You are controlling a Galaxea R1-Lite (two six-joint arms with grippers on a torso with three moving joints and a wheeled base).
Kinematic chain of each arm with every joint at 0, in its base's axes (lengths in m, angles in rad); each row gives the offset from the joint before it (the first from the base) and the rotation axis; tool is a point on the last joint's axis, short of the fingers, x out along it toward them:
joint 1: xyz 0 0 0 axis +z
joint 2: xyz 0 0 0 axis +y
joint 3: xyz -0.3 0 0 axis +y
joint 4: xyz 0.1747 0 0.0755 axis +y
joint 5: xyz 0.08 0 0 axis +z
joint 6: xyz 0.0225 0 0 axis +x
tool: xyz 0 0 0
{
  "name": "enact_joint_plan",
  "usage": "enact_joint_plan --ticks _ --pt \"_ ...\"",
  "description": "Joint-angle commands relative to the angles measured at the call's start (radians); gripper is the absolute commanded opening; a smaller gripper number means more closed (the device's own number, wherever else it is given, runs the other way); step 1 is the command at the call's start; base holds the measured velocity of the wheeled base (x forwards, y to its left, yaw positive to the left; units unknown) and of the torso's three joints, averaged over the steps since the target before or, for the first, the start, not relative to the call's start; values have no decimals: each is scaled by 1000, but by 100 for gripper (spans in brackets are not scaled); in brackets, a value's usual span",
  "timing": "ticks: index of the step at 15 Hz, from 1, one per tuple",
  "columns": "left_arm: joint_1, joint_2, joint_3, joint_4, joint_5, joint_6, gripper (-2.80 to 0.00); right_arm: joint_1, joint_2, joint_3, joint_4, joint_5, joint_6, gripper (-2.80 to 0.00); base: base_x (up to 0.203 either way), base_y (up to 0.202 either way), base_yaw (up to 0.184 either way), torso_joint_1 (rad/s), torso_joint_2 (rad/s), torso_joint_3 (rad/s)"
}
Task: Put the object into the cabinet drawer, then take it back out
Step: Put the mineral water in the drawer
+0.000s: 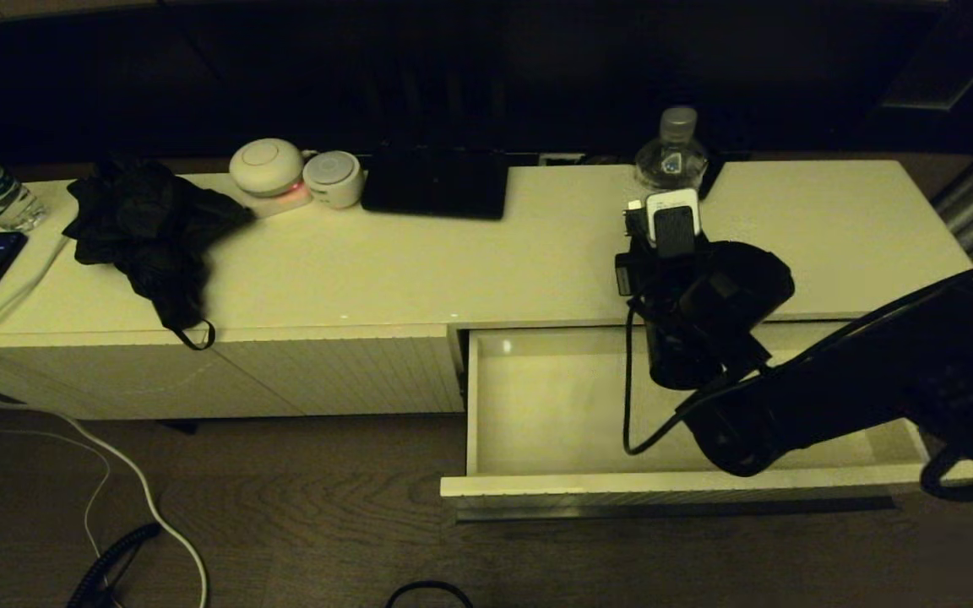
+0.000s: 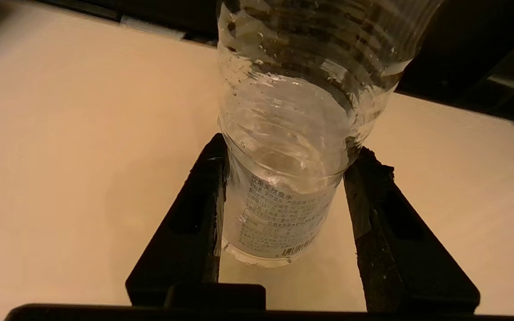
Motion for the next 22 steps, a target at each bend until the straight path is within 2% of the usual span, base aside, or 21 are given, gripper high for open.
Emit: enact_joint_plan --ticks 1,4,8,11,12,17,21,22 --pt "0 -2 0 0 1 -6 -280 16 -149 133 33 -1 -8 -280 0 0 0 0 0 0" --pt "0 -2 0 0 1 -6 -280 65 -301 338 152 14 -22 -280 0 0 0 0 0 0" --pt "0 -2 0 0 1 -6 -280 114 -471 553 347 101 -92 -280 0 0 0 0 0 0" --pt "0 -2 0 0 1 -6 -280 117 -497 660 394 171 -147 -280 0 0 0 0 0 0" --pt "0 -2 0 -2 1 -6 -280 110 -496 677 395 195 -190 -280 0 0 0 0 0 0" --pt "0 -2 0 0 1 -6 -280 8 -469 726 388 375 -354 -280 0 0 0 0 0 0" --pt "0 -2 0 0 1 -6 -280 -109 -417 756 390 531 -548 -280 0 0 0 0 0 0" --pt "0 -2 0 0 1 -6 -280 -135 -401 753 391 561 -576 -280 0 0 0 0 0 0"
